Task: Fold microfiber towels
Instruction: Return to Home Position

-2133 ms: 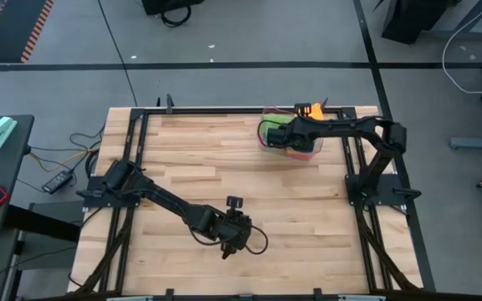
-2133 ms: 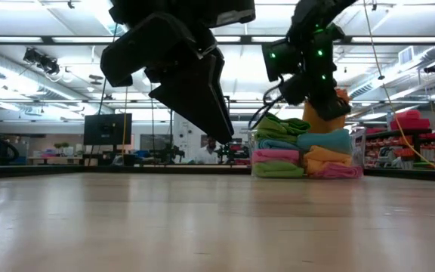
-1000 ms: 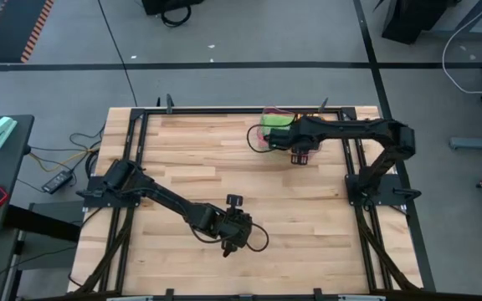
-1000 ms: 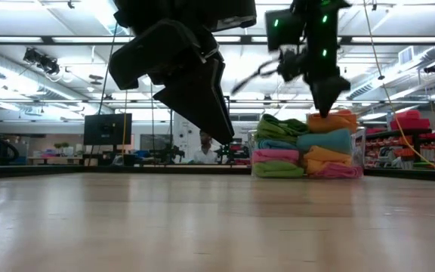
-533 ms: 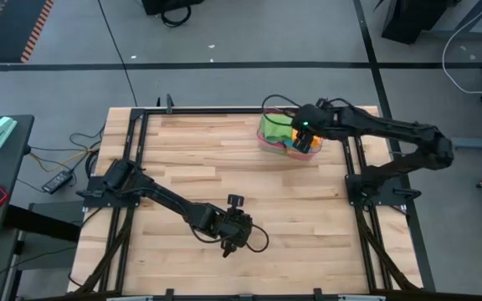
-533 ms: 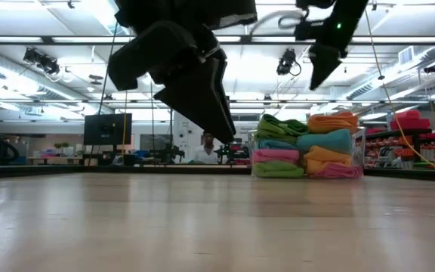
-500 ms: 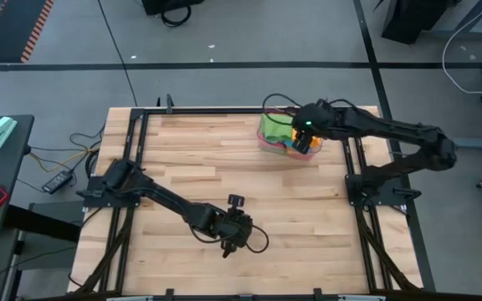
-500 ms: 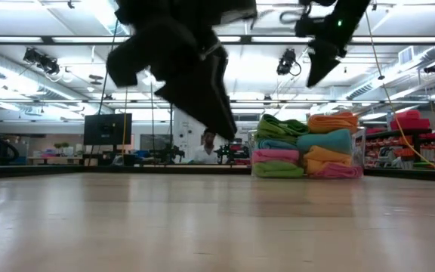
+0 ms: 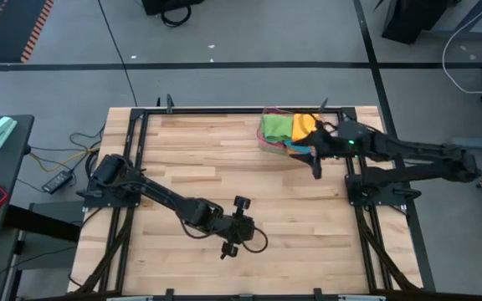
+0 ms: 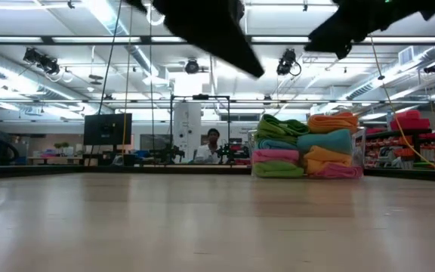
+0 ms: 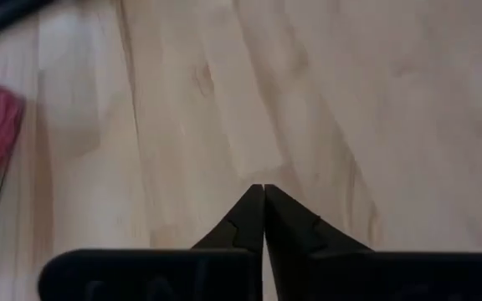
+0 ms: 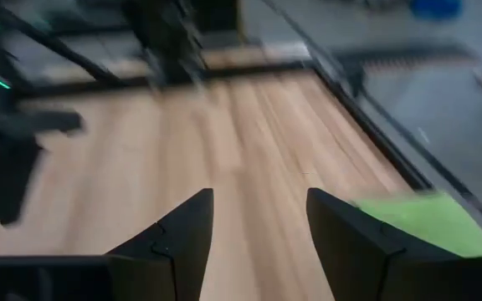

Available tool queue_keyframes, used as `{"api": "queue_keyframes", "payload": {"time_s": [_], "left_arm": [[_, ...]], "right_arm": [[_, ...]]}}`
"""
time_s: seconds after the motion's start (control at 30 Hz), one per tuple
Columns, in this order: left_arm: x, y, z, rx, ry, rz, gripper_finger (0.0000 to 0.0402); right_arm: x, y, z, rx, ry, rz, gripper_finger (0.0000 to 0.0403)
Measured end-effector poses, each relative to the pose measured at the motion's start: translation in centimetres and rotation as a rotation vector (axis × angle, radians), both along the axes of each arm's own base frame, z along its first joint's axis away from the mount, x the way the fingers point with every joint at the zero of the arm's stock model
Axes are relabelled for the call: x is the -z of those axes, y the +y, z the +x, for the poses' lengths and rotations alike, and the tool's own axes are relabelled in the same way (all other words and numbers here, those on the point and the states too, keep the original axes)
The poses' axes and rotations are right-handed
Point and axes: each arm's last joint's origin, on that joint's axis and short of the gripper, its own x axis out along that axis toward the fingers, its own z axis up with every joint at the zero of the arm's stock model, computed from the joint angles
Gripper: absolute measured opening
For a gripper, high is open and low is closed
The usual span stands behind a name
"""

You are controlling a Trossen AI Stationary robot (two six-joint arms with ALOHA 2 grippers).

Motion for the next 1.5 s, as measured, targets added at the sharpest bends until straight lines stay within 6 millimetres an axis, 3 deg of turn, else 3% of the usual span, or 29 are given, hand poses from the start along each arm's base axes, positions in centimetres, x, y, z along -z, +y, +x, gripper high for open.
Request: {"api": "queue_keyframes", "payload": {"time_s": [0.13, 0.3, 0.57, 0.7, 0.9, 1.13, 1.5], "left_arm": [[-0.4, -0.9, 0.8, 0.026, -0.13, -0.074, 0.0007], [0.9, -0.9, 0.9, 0.049, -0.205, -0.133, 0.0015], [-2.4, 1.0, -0.5, 0.021, -0.289, -0.161, 0.0007], [-3.0, 2.5, -2.0, -0.006, -0.332, -0.184, 0.0016], [-0.6, 4.3, -4.4, -0.065, -0.369, -0.247, 0.0006], [-0.2, 5.4, -8.0, -0.078, -0.395, -0.272, 0.0015], [0.6, 10.0, -15.0, -0.107, -0.542, -0.245, 0.0019]], "right_arm": [[1.0, 1.0, -1.8, -0.119, -0.186, -0.003, 0.0201], [2.8, 1.8, -3.6, -0.185, -0.333, -0.018, 0.0201], [5.5, 2.2, -6.1, -0.186, -0.42, -0.015, 0.0201], [7.0, 2.3, -6.8, -0.191, -0.442, -0.005, 0.0201], [9.6, 2.4, -7.2, -0.193, -0.456, 0.007, 0.0201], [12.0, 2.4, -7.1, -0.185, -0.434, 0.038, 0.0201], [11.7, 2.2, -7.1, -0.136, -0.459, 0.027, 0.0201]]}}
